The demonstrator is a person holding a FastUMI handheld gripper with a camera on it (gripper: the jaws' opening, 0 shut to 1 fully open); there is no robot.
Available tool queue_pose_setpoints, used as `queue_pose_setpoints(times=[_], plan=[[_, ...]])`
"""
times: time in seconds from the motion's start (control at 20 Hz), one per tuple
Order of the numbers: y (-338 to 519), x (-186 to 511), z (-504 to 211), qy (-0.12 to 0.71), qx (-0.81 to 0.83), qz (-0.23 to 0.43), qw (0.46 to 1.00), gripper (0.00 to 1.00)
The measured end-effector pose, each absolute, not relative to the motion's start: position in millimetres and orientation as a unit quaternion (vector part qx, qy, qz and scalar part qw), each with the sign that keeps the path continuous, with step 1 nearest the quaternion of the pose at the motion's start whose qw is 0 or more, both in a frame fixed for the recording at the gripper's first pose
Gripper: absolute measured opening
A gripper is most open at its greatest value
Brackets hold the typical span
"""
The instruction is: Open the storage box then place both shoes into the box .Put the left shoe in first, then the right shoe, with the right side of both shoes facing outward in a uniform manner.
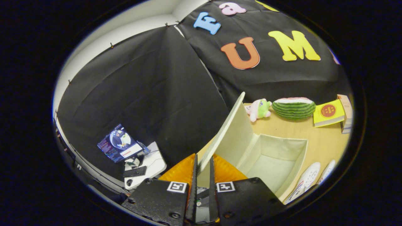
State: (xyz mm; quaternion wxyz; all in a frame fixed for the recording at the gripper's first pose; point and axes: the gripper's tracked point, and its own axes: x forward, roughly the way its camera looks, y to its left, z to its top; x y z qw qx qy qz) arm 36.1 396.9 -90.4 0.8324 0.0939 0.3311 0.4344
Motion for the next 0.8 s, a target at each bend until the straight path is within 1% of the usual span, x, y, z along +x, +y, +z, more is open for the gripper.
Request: queue_pose_setpoints(times=[0.2, 0.35, 0.45, 0.65, 0.8], plan=[[407, 34, -84, 0.308, 0.074, 0.439, 0.841, 0.45], [409, 32, -93, 0.311, 0.066, 0.439, 0.841, 0.7], [402, 39, -92, 0.297, 0.058, 0.427, 0.852, 0.87], [369, 55, -90, 0.256, 0.015, 0.382, 0.888, 0.88], [340, 67, -83, 0.223, -0.013, 0.342, 0.913, 0.97]])
